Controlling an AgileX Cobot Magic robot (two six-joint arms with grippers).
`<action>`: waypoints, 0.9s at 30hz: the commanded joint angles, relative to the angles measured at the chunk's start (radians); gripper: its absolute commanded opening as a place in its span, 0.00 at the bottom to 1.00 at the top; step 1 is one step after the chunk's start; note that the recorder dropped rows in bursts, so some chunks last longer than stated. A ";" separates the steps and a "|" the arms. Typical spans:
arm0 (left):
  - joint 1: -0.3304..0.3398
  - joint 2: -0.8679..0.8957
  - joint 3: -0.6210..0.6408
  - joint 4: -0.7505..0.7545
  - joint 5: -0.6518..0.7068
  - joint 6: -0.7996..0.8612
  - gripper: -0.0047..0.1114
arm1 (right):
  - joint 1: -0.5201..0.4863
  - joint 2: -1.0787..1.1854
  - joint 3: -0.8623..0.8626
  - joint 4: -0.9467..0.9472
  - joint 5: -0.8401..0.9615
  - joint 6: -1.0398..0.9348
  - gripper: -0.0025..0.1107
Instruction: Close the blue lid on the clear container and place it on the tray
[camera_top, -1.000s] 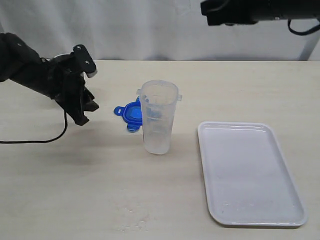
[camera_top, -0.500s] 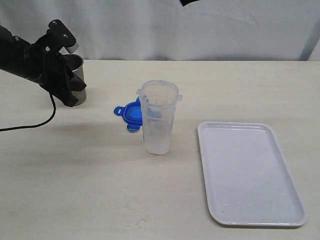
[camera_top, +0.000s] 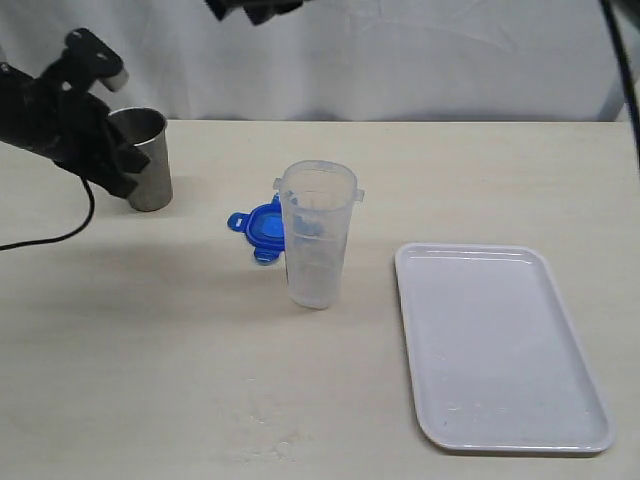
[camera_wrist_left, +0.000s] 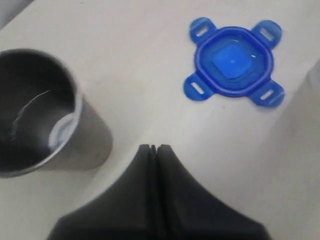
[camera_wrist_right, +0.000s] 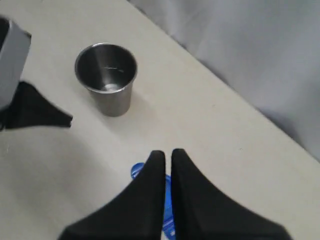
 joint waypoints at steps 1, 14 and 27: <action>0.098 -0.074 0.008 -0.048 0.030 -0.069 0.04 | 0.008 0.070 -0.003 0.003 0.030 0.003 0.06; 0.145 -0.142 0.041 -0.289 0.266 0.233 0.04 | -0.119 -0.012 -0.025 0.161 0.111 0.025 0.36; 0.145 -0.142 0.041 -0.289 0.271 0.233 0.04 | -0.151 -0.128 0.427 0.103 0.111 -0.014 0.48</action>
